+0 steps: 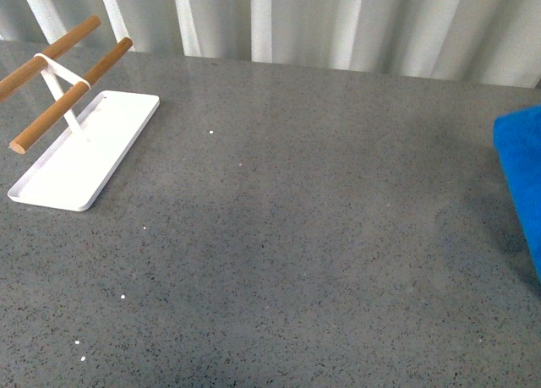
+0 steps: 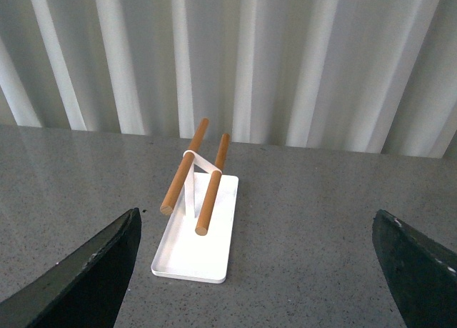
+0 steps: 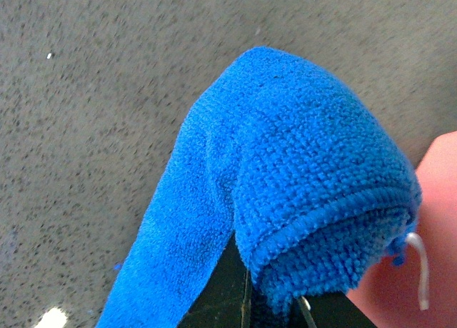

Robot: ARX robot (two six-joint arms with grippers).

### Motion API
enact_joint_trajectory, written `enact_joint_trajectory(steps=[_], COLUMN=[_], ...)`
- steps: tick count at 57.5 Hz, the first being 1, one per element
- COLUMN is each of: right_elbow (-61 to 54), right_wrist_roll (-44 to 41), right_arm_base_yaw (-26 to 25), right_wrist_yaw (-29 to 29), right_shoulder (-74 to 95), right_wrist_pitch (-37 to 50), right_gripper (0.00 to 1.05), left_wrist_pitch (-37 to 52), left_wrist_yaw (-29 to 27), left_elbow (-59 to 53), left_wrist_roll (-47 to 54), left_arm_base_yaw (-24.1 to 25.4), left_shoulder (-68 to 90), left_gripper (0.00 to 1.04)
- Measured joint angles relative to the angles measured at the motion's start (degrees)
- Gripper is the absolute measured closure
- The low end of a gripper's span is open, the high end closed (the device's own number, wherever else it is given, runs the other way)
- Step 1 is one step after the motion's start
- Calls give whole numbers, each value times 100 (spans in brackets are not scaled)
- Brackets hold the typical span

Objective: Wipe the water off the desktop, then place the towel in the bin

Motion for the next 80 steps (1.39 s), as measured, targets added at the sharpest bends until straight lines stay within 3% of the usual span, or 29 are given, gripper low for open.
enact_joint_trajectory(steps=[19,42,47,62,72,80], right_elbow=[1958,2750,2723,2811,3340,3530], right_wrist_roll=[20,-223,-267,-208,339,678], right_arm_base_yaw=[-306,-2181,-2400,-2588,-2599,-2599], right_wrist_yaw=[79,15,17,225,236,632], right_shoulder=[-610,-87,129,901,1537,1974], right_wrist_pitch=[-957,-1622,-1572,-1628,-2328,-2675], right_gripper=[101,101,101,101,101,101], left_wrist_pitch=[0,0,0,0,0,0], left_wrist_yaw=[2,0,2,2,0,2], left_elbow=[0,0,0,0,0,0], left_wrist_roll=[0,0,2,2,2,2], left_arm_base_yaw=[0,0,0,0,0,0], left_shoulder=[0,0,0,0,0,0], left_gripper=[7,7,7,7,7,7])
